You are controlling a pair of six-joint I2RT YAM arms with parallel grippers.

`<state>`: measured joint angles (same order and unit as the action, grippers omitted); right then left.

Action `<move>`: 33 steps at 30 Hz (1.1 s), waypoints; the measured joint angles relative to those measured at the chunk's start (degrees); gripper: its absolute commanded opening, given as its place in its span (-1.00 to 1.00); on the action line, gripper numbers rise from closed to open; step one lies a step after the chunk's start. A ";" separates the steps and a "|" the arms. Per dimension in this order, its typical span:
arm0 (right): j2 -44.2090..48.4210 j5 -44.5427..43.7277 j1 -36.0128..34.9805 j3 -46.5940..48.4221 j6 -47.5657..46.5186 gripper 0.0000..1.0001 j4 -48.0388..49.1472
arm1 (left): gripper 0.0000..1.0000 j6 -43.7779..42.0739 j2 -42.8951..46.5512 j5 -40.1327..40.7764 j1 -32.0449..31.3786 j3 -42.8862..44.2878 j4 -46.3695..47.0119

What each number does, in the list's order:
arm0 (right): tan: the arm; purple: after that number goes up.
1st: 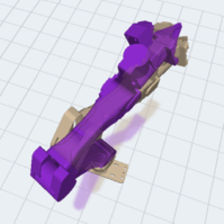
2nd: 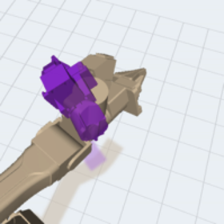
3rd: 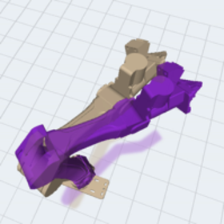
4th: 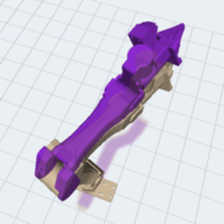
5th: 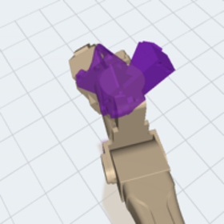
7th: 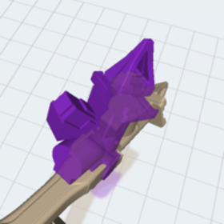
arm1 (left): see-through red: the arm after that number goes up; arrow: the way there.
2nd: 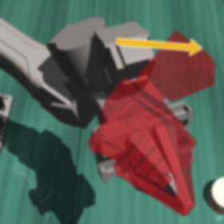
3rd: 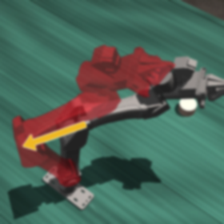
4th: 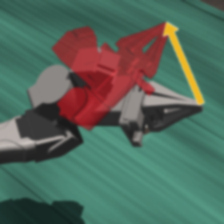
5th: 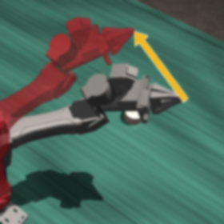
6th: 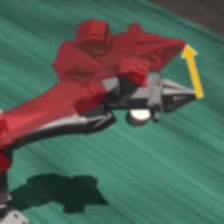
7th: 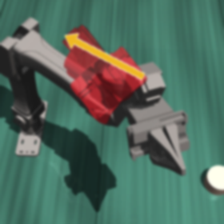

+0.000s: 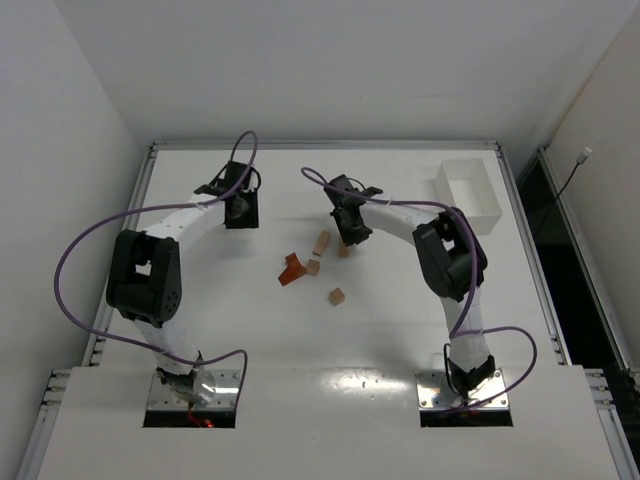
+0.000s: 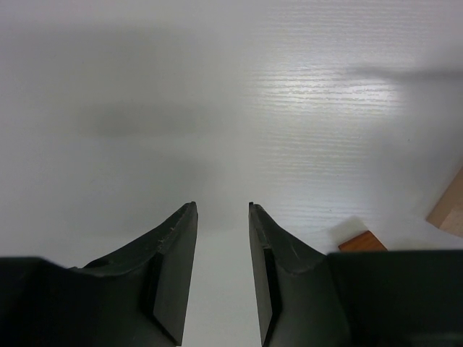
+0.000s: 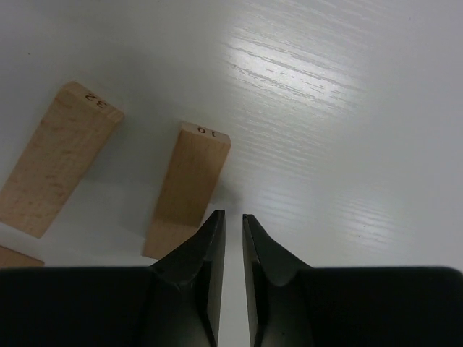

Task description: Build the wood block tower

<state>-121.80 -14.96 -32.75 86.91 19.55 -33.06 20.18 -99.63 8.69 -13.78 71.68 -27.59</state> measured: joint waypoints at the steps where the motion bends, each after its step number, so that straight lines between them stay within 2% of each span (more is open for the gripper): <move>1: -0.20 0.07 0.00 0.07 0.00 -0.68 -0.02 | -0.37 0.00 0.00 -0.13 0.02 0.00 0.00; 29: -4.74 0.00 -1.31 5.05 0.17 -0.66 0.04 | -0.37 0.00 -1.90 -2.47 1.07 0.28 -0.24; 33: -4.57 0.44 -2.19 4.81 0.35 -0.54 0.09 | -0.37 0.00 -1.90 -2.54 1.22 0.59 -0.24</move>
<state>-126.37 -14.52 -34.94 91.72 19.90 -32.97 20.18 -101.54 6.15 -12.56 72.27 -27.83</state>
